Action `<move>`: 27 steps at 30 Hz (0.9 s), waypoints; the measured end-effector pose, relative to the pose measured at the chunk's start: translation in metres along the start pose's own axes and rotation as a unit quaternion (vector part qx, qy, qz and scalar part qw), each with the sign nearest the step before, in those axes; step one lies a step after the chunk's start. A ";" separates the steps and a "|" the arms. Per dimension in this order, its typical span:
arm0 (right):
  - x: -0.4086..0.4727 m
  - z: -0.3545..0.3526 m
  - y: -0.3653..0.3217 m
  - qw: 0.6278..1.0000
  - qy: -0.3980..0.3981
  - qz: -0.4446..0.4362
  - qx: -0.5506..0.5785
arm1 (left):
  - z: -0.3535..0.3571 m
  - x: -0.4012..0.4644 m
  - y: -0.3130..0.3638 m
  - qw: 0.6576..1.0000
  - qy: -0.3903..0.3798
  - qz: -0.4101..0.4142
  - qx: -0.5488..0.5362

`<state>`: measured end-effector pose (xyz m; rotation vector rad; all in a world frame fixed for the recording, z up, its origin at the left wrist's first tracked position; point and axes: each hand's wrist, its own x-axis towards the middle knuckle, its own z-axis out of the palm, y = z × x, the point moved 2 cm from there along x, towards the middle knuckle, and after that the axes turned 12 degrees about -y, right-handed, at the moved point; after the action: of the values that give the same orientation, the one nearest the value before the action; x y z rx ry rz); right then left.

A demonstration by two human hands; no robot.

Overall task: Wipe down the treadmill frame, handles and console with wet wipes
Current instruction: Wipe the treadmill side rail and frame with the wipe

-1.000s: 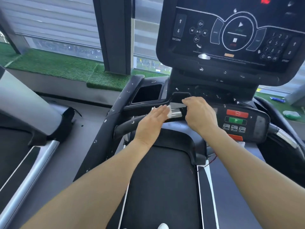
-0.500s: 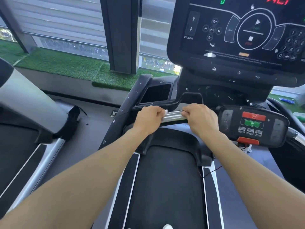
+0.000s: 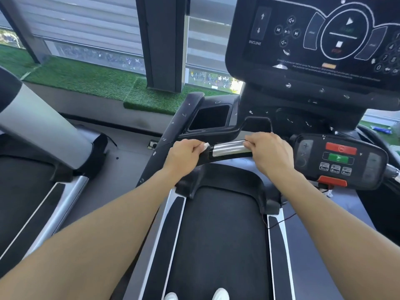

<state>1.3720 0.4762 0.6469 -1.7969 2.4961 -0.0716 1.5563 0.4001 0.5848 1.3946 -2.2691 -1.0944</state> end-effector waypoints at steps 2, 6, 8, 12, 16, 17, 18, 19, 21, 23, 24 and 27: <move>-0.001 0.000 0.001 1.000 0.000 -0.002 -0.001 | -0.008 -0.002 -0.023 0.998 -0.015 -0.046 0.031; 0.000 0.001 0.002 1.000 -0.001 -0.003 0.003 | -0.012 0.006 -0.026 0.991 -0.039 -0.098 0.084; 0.000 0.002 0.002 1.000 0.005 -0.007 0.006 | -0.007 0.005 -0.010 0.991 -0.026 -0.084 0.101; 0.000 0.004 0.002 1.000 0.020 -0.005 0.002 | 0.009 -0.012 -0.017 0.996 0.054 0.002 0.068; -0.001 0.003 0.001 1.000 0.016 0.000 -0.012 | 0.015 -0.018 -0.039 0.994 0.096 -0.023 0.051; -0.001 0.003 0.001 1.000 0.017 0.001 -0.011 | 0.017 -0.021 -0.039 0.992 0.111 -0.040 0.050; -0.001 0.003 0.001 1.000 0.019 0.003 -0.008 | 0.020 -0.024 -0.036 0.989 0.127 -0.053 0.051; -0.001 0.004 0.000 1.000 0.021 0.006 -0.006 | 0.024 -0.027 -0.029 0.986 0.141 -0.066 0.055; -0.001 0.005 0.000 1.000 0.026 0.006 -0.004 | 0.033 -0.031 -0.011 0.980 0.175 -0.073 0.064; 0.000 0.006 0.000 0.999 0.032 0.002 -0.011 | 0.041 -0.031 0.008 0.977 0.202 -0.038 0.060; -0.001 0.007 0.000 0.999 0.033 0.000 -0.017 | 0.046 -0.032 0.015 0.976 0.212 -0.006 0.057; -0.001 0.007 0.000 0.999 0.033 -0.005 -0.023 | 0.049 -0.030 0.004 0.972 0.206 0.074 0.081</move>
<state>1.3728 0.4772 0.6404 -1.8546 2.5533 -0.0757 1.5413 0.4497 0.5584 1.3346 -2.1442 -0.5224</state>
